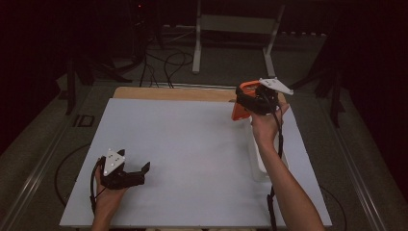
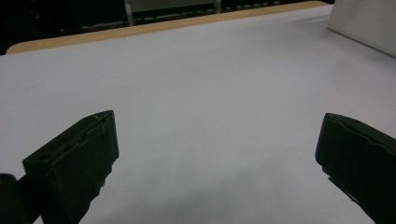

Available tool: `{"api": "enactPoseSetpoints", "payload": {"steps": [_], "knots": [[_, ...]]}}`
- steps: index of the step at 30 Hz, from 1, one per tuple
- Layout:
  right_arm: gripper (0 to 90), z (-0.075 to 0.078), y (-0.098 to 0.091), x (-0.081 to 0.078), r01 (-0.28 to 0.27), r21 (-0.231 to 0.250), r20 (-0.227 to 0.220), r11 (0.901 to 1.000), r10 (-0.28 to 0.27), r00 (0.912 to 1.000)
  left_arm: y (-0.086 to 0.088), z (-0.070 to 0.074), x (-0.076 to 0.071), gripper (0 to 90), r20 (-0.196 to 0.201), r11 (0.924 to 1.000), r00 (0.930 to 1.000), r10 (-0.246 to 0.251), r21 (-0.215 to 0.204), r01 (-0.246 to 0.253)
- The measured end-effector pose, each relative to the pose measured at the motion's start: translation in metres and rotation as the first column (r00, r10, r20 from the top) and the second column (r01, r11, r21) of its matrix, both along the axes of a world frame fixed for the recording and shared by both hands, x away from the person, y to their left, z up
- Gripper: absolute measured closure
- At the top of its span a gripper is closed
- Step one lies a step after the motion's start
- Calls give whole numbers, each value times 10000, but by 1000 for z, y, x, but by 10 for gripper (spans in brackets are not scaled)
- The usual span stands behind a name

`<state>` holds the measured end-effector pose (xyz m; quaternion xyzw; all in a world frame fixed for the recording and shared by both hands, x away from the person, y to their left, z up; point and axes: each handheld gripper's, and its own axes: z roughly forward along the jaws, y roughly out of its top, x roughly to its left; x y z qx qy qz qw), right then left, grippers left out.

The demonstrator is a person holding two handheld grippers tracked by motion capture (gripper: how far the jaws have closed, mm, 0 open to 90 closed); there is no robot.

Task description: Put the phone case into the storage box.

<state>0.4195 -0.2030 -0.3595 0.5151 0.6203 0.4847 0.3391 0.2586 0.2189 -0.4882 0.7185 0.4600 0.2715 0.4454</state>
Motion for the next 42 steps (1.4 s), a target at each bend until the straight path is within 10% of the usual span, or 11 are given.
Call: {"api": "enactPoseSetpoints", "payload": {"steps": [42], "knots": [[164,-15,-44,29,2024,-375,-409,9786,-2039,9781,-1,0,-1,0,-13,10000,10000,8,8,-8]]}}
